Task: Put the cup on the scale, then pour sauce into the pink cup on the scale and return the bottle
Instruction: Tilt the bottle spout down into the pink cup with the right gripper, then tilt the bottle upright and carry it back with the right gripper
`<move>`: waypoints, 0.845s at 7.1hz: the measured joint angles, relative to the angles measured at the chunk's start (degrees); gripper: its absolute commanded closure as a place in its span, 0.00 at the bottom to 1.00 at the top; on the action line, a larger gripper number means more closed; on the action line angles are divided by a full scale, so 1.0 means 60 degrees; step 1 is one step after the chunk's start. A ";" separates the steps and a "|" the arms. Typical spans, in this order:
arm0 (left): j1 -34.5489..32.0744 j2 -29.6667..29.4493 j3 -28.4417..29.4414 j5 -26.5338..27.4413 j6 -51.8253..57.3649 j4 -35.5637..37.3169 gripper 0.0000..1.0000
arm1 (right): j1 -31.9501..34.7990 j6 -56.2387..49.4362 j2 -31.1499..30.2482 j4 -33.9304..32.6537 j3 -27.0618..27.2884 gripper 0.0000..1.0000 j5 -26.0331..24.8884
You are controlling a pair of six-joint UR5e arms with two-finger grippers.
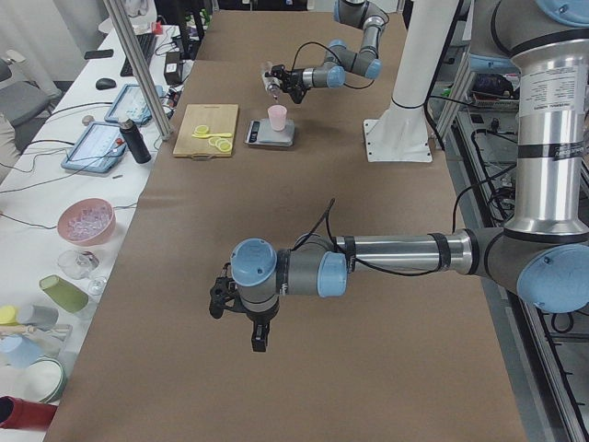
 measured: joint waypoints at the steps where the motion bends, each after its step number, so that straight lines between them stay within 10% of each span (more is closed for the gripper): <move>1: 0.0000 0.0000 -0.0006 0.0000 0.0000 0.0000 0.02 | 0.0014 0.0295 -0.0018 0.0128 0.0001 1.00 0.0034; 6: 0.0000 0.0016 -0.0105 -0.0001 0.0020 -0.0011 0.02 | 0.0667 0.2590 -0.0381 0.1753 0.1087 1.00 0.1978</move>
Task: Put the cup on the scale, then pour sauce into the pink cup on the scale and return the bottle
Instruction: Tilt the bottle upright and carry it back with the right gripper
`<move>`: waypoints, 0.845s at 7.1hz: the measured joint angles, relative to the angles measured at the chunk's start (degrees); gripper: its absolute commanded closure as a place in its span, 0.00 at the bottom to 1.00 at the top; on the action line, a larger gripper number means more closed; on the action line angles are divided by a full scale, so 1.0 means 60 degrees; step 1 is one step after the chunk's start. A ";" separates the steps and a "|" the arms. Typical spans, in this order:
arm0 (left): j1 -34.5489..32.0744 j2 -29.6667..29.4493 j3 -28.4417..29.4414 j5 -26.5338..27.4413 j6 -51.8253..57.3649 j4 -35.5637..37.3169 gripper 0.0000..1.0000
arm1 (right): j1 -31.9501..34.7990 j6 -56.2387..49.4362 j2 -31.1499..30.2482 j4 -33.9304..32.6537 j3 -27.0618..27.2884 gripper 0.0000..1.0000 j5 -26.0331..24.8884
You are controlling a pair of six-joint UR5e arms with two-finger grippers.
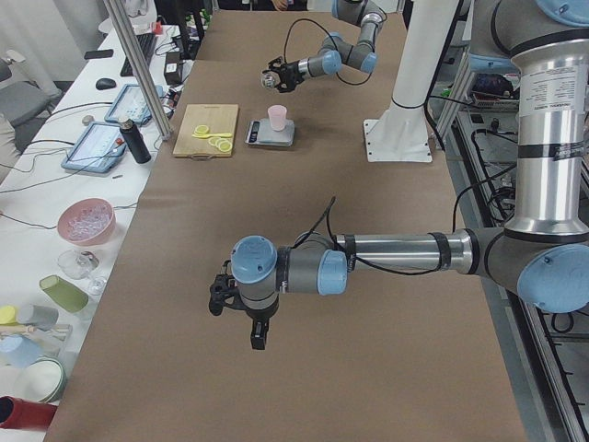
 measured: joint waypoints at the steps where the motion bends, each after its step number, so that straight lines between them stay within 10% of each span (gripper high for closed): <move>1: 0.0000 0.0003 -0.0005 0.0001 0.0001 0.0002 0.02 | 0.0356 0.0264 -0.0482 0.0044 0.0889 1.00 0.0640; 6: 0.0000 0.0040 -0.0189 0.0001 -0.0020 0.0002 0.02 | 0.2077 0.2372 -0.4585 0.4511 0.2397 1.00 0.2756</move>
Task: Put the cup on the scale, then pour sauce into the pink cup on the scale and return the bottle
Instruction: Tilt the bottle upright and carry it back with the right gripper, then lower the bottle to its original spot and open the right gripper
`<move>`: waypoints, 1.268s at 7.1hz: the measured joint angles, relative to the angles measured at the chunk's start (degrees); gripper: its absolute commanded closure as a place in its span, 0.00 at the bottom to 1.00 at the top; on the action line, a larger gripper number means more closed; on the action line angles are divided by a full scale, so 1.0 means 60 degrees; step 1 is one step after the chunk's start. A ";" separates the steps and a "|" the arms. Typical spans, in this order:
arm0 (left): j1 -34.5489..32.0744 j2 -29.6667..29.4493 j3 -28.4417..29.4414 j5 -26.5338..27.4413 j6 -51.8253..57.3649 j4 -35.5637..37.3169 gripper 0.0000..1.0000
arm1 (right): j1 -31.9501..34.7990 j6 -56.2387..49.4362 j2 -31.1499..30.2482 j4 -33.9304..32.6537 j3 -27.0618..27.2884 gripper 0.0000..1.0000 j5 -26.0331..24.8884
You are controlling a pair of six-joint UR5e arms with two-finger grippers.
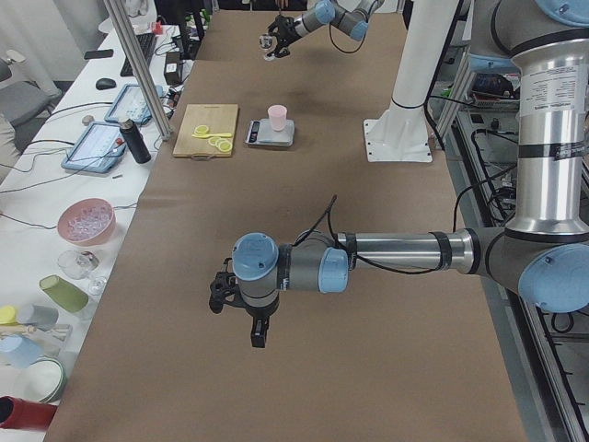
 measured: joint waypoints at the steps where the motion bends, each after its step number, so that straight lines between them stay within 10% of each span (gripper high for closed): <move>1: 0.0000 0.0000 -0.0036 0.0000 0.0000 -0.0004 0.02 | 0.0171 0.0626 -0.0868 0.1278 -0.0063 1.00 0.0099; 5: 0.0003 -0.0031 -0.0059 -0.0003 0.0014 -0.0005 0.02 | 0.0894 0.2395 -0.2537 0.7177 -0.2409 1.00 0.0417; 9: 0.0000 -0.0009 -0.0060 -0.0014 0.0001 -0.0005 0.02 | 0.2026 0.3877 -0.2493 0.8047 -0.3231 1.00 0.2569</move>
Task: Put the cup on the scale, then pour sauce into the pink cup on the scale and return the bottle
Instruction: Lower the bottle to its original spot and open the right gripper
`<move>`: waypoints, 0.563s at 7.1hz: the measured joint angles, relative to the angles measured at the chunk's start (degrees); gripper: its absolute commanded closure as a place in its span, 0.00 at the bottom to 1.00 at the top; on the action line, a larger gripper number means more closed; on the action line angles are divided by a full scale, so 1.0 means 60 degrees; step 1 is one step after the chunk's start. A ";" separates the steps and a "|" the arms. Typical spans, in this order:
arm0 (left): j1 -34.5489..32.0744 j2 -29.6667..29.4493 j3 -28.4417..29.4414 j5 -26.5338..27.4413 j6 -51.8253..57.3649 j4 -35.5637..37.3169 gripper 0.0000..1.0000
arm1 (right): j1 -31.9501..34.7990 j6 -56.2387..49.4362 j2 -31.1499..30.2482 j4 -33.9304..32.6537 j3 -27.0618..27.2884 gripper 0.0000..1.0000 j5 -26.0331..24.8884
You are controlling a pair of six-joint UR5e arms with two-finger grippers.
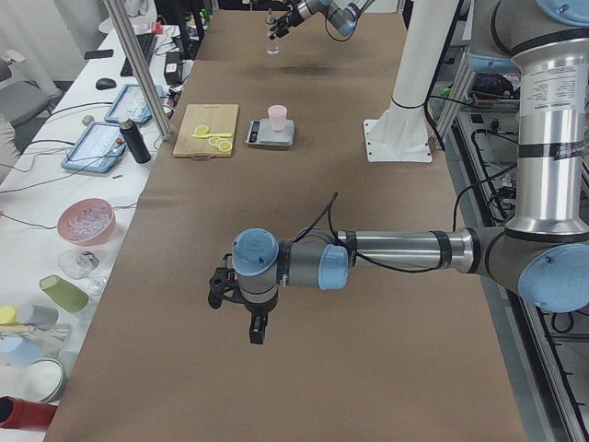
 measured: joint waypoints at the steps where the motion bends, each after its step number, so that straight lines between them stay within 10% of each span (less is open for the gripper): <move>1: 0.0000 0.0015 -0.0005 0.0000 -0.0004 0.0000 0.02 | 0.0070 0.0145 0.0052 0.0017 -0.0223 1.00 0.0235; 4: 0.0000 0.0050 -0.0012 -0.0001 -0.0015 0.0000 0.02 | 0.0104 0.0288 0.0527 0.0177 -0.1139 1.00 0.0449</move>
